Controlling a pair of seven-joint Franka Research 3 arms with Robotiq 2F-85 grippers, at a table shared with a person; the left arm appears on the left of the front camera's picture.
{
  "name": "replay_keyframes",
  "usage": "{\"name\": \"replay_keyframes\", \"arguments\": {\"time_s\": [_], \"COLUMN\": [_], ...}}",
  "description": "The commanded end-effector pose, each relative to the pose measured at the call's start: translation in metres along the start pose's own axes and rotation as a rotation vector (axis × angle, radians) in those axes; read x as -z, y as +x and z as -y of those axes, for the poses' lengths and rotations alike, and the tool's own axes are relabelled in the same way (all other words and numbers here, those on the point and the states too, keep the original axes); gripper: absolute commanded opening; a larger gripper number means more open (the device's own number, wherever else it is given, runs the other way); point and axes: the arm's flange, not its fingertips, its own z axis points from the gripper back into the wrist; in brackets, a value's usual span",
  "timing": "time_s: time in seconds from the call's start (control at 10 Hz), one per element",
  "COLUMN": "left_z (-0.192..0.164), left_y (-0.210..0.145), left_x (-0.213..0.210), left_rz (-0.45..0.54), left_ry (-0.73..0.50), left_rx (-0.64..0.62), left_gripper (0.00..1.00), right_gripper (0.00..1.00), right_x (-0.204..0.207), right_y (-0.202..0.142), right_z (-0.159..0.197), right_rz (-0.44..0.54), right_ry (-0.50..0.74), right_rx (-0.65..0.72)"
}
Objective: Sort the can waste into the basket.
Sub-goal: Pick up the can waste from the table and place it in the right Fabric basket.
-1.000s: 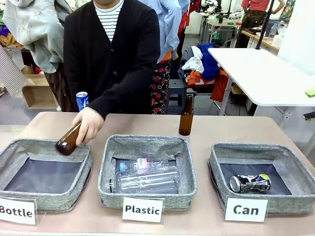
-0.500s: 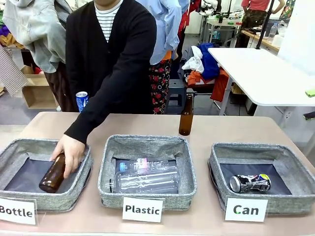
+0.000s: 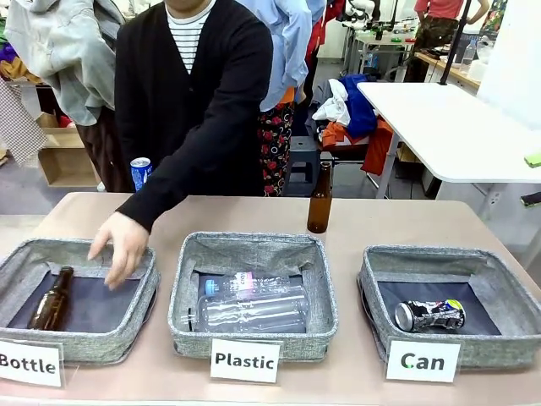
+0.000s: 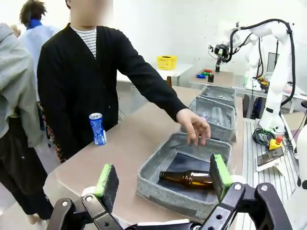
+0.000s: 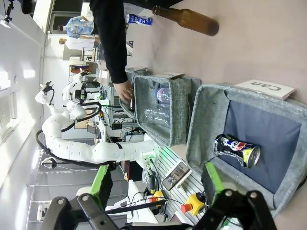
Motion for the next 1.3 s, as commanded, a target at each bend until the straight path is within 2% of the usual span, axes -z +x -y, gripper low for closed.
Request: {"name": "replay_keyframes", "arguments": {"time_s": [0.0,0.1,0.5,0.6,0.7,0.9,1.0,1.1,1.2], "left_z": [-0.019,-0.029,-0.080,-0.090,-0.097,-0.110,-0.118,-0.125,-0.132], "left_y": [0.019,0.023,0.020,0.014,0.006,-0.015,-0.027,-0.035,-0.044], "left_x": [0.031,0.063,0.239,0.269,0.299,0.354,0.376,0.390,0.402], "left_rz": [-0.040,-0.069,-0.278,-0.308,-0.316,-0.343,-0.378,-0.388,-0.403], "left_ry": [-0.009,0.033,-0.009,0.005,-0.020,-0.083,-0.013,-0.048,0.011], "left_rx": [0.005,-0.002,0.049,0.053,0.108,0.098,0.095,0.064,0.056], "left_gripper": [1.00,1.00,1.00,1.00,1.00,1.00,1.00,1.00,1.00], "right_gripper": [1.00,1.00,1.00,1.00,1.00,1.00,1.00,1.00,1.00], "right_x": [-0.003,-0.003,-0.003,-0.003,-0.003,-0.003,-0.003,-0.003,-0.003], "right_y": [-0.001,-0.001,-0.001,-0.001,-0.001,-0.001,-0.001,-0.001,-0.001], "right_z": [-0.002,-0.002,-0.002,-0.002,-0.002,-0.002,-0.002,-0.002,-0.002], "right_rz": [-0.010,-0.010,-0.010,-0.010,-0.010,-0.010,-0.010,-0.010,-0.010], "right_ry": [-0.004,-0.004,-0.004,-0.004,-0.004,-0.004,-0.004,-0.004,-0.004], "right_rx": [-0.019,-0.019,-0.019,-0.019,-0.019,-0.019,-0.019,-0.019,-0.019]}}
